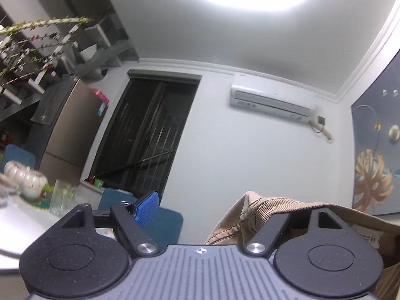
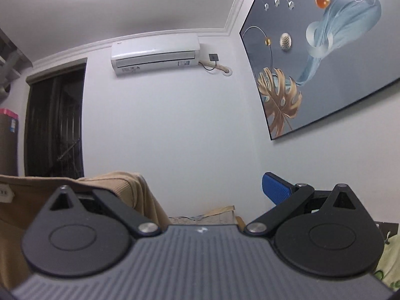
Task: Fold clothes
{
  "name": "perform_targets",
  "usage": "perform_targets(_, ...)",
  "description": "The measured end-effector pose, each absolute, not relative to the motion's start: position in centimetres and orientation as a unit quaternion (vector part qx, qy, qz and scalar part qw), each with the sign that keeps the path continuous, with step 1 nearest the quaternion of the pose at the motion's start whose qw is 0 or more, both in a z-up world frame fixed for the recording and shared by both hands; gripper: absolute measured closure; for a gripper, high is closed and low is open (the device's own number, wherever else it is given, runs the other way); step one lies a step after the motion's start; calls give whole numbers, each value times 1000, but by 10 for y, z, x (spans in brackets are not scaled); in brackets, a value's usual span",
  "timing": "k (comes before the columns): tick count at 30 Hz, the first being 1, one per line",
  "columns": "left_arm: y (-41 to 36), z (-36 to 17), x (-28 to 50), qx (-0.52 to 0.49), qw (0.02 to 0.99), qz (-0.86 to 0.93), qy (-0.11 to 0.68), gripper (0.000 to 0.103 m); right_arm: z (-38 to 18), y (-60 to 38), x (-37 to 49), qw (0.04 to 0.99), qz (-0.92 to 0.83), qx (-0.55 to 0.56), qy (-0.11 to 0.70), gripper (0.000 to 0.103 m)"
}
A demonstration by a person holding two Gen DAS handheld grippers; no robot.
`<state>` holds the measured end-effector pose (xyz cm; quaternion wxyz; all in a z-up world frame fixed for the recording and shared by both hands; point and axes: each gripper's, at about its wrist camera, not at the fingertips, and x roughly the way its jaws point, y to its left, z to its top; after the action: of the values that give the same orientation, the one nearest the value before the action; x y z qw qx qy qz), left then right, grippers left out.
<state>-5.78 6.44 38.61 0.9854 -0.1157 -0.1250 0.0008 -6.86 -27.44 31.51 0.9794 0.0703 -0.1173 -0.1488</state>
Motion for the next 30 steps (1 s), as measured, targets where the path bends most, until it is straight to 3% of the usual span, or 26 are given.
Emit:
perform_targets(6, 57, 394, -20, -114, 991, -10, -68, 25, 331, -269, -45, 983, -156, 16, -93, 0)
perform_targets(14, 34, 292, 150, -95, 995, -12, -7, 24, 248, -304, 102, 986, -164, 25, -11, 0)
perform_targets(24, -33, 84, 415, -51, 996, 9, 77, 23, 58, -347, 360, 978, -189, 12, 93, 0)
perform_targets(30, -57, -73, 546, -18, 979, 2, 204, 24, -95, -373, 490, 961, -186, 28, 204, 0)
